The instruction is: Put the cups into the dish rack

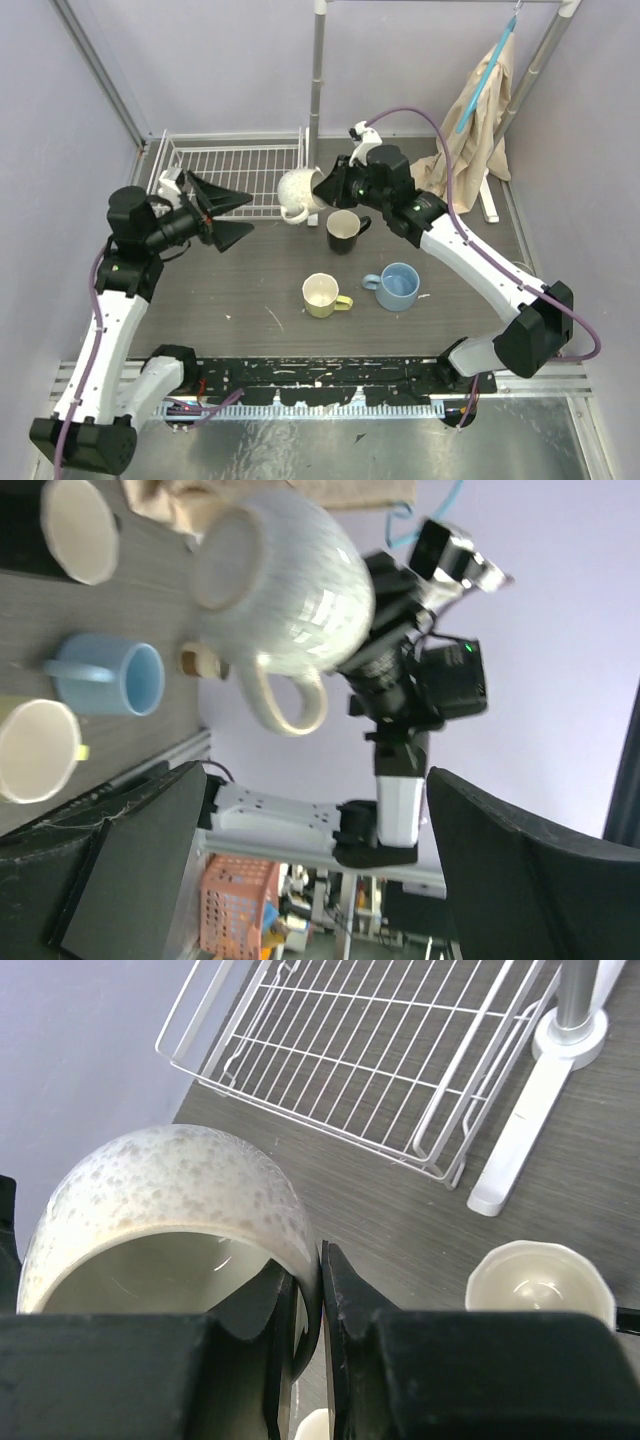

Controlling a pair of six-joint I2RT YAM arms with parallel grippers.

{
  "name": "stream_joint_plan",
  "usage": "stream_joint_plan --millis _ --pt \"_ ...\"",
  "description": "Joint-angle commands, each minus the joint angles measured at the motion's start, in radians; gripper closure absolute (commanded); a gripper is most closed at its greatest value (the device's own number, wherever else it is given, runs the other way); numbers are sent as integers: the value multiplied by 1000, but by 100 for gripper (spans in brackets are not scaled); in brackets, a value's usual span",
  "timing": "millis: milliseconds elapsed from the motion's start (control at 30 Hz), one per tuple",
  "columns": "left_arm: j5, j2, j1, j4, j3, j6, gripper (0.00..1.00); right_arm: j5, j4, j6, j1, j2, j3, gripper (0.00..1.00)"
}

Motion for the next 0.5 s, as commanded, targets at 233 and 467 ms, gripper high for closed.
stream_joint_plan --millis 233,467 --pt "-112 123 -262 262 38 -159 3 -16 376 120 8 -76 -59 99" --pt "-143 165 -292 280 32 -184 4 9 469 124 10 -99 -96 99"
